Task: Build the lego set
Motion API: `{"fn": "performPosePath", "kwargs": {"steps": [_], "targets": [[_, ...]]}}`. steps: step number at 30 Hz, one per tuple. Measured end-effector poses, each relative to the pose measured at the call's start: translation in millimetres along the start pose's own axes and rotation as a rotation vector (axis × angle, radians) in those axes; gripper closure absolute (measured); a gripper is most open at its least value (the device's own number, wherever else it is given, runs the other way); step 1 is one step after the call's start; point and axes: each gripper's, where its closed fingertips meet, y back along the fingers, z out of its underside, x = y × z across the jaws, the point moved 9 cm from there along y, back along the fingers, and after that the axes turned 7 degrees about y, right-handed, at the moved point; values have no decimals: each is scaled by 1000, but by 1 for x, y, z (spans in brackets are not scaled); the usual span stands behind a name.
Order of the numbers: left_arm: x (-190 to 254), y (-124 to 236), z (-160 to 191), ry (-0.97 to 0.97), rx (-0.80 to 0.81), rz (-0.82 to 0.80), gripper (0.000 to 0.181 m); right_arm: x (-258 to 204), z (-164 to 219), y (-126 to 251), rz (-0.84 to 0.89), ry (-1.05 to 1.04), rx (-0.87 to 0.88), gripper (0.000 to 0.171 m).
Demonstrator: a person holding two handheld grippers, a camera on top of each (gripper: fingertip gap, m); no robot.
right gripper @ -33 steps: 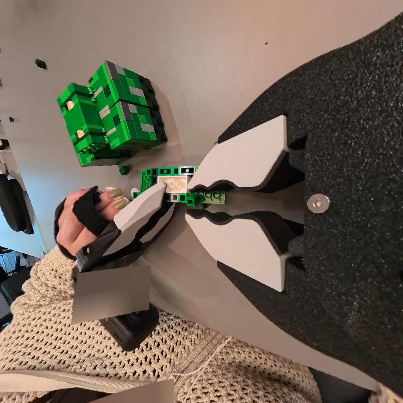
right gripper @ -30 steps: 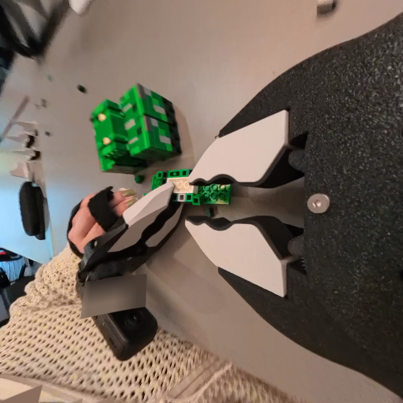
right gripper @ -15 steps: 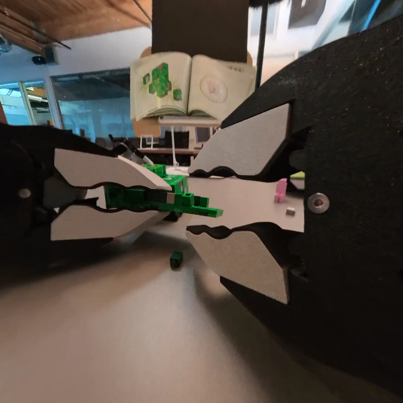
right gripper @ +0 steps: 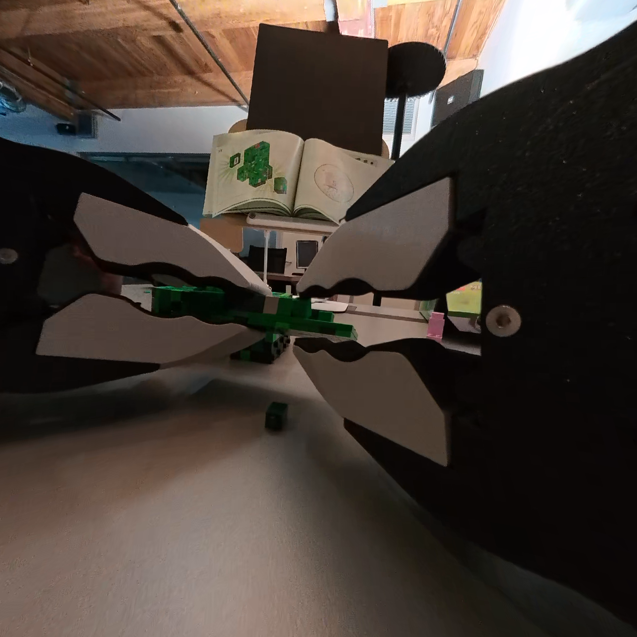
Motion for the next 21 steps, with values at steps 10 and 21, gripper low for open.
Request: {"fn": "performPosePath", "kwargs": {"steps": [10, 21], "targets": [[0, 1, -1, -23, 8, -18, 164, 5, 1, 0, -55, -113, 2, 154], [2, 0, 0, -48, -3, -12, 165, 5, -3, -2, -77, -6, -71, 154]]}}
